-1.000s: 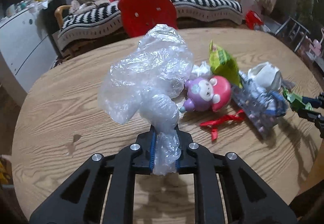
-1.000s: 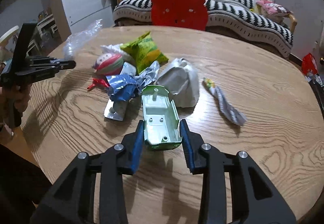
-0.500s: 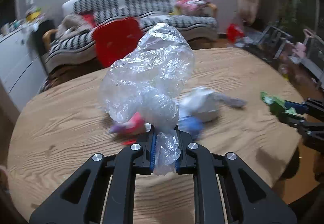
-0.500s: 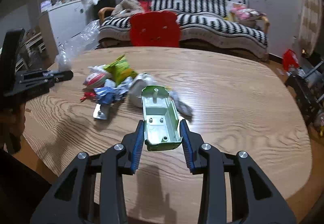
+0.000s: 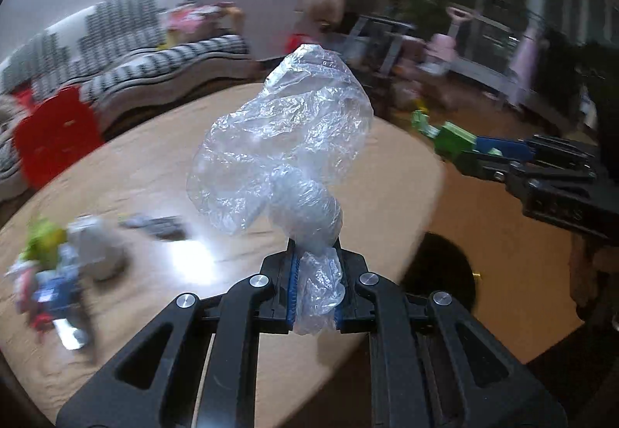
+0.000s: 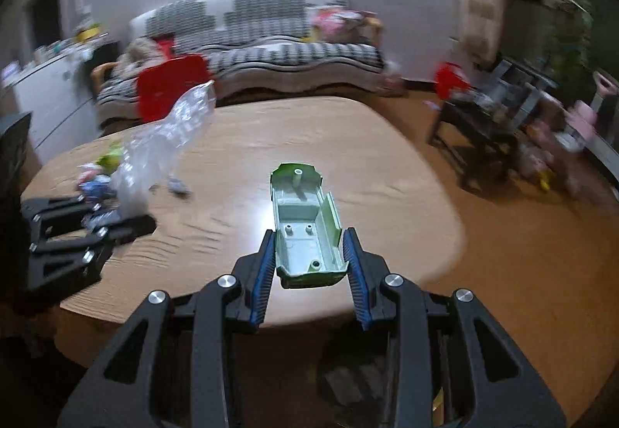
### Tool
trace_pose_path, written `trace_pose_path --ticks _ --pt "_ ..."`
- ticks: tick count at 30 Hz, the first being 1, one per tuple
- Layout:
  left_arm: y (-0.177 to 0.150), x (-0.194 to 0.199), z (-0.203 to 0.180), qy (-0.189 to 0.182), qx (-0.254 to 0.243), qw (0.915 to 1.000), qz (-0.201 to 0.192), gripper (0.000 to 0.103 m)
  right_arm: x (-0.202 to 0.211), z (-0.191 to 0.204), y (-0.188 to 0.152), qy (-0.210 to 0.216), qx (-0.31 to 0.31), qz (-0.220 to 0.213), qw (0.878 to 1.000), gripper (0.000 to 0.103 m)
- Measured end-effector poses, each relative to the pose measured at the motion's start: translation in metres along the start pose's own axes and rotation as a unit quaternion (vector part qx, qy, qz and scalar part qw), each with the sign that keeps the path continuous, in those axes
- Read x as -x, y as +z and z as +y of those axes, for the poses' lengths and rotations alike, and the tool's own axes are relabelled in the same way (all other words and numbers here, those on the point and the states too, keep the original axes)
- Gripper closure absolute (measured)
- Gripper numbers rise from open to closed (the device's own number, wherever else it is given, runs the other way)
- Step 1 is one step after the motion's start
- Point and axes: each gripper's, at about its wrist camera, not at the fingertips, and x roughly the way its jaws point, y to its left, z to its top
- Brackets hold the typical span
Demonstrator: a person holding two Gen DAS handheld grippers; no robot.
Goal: Collect trash
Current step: 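Carry the bag and tray over the black bin and open both tools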
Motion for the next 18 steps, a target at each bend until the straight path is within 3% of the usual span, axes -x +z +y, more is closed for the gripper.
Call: trace_pose_path --ticks 6,12,18 --pt "-0.013 -0.044 -0.080 -0.078 -0.044 0.9951 0.040 0.090 0.005 -0.064 -0.044 -0.039 -0.055 0.040 0.997 0.068" --pt "-0.036 -0.083 -0.128 -0.111 -0.082 0.9859 0.095 0.090 -0.008 -0.102 -0.088 -0.031 -0.104 0.107 0.988 0.068" --pt "-0.053 -0.123 -0.142 -0.124 -0.089 0.9763 0.153 0.090 -0.026 -0.123 -0.112 -0.038 -0.154 0.171 0.972 0.068"
